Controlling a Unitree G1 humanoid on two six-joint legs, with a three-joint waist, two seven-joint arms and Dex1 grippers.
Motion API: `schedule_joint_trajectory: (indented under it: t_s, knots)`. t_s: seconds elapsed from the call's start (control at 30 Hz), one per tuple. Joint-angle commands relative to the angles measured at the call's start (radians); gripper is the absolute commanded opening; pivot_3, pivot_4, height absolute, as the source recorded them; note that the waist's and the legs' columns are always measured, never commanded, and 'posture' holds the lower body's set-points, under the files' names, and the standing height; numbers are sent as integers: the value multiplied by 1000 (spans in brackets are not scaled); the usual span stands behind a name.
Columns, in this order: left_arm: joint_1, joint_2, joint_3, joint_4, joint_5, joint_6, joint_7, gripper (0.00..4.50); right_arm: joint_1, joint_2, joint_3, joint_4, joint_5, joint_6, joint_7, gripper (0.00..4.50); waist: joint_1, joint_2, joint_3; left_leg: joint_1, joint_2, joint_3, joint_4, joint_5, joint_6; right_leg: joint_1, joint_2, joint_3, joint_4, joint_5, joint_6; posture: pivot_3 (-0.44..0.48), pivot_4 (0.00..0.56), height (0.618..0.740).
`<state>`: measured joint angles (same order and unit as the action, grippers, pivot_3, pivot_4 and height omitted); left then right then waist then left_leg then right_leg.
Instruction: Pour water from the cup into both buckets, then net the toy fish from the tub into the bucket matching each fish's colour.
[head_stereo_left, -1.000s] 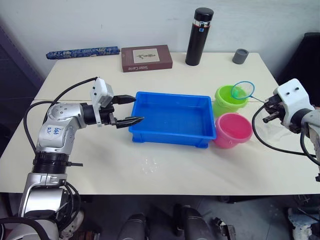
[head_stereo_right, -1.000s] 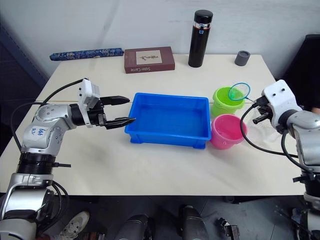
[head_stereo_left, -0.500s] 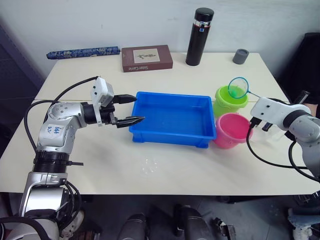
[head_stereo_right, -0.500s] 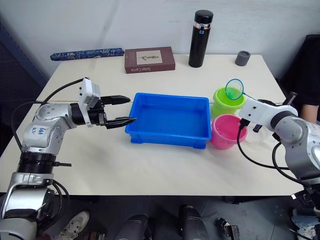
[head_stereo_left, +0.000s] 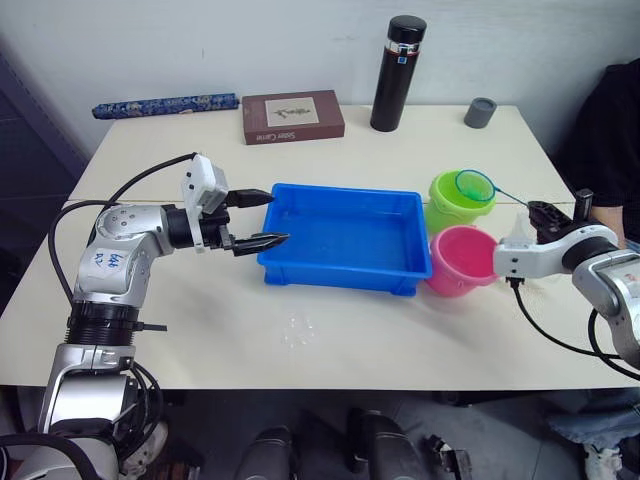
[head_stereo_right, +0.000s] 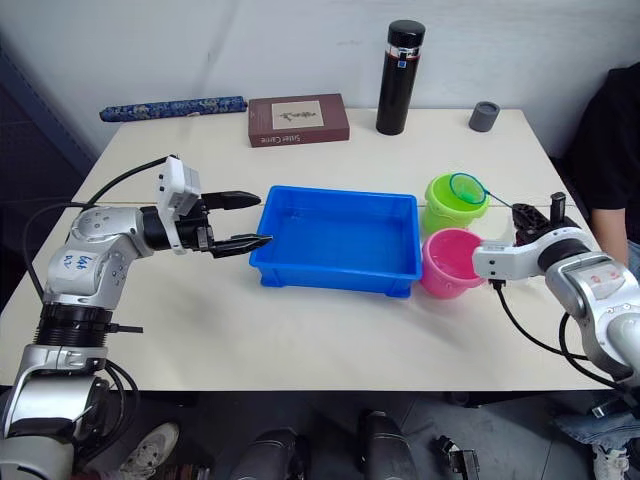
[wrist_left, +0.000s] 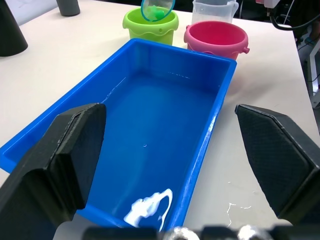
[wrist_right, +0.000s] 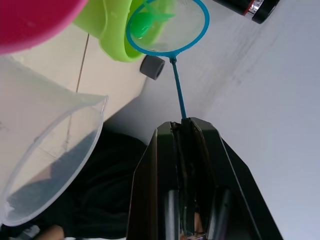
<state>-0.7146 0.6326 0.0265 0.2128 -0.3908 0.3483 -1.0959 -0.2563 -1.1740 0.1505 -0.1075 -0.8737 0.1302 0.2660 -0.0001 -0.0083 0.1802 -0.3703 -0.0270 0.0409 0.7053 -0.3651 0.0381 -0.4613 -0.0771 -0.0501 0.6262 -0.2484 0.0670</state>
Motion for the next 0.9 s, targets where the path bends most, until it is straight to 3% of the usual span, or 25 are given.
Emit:
schedule_joint_trajectory:
  t_s: [0.03,0.5,0.9]
  knots:
    - [-17,-2,15,-10,-6,-13,-3,4455,11,7,-44,-39,-84,10,-48,0,-1,0,0,0,0,0,0,0,0,0,0,0,0,0,0,0,150,740]
    - [1,-7,15,-32,-8,-10,5,4455,45,69,-47,-69,-294,30,-119,0,-1,0,0,0,0,0,0,0,-1,0,1,0,0,0,0,0,150,740]
    - [1,-1,20,-31,-10,-10,7,4455,56,112,-93,-66,-254,0,-96,0,-1,0,0,1,0,1,0,0,-1,0,1,0,0,0,0,0,150,740]
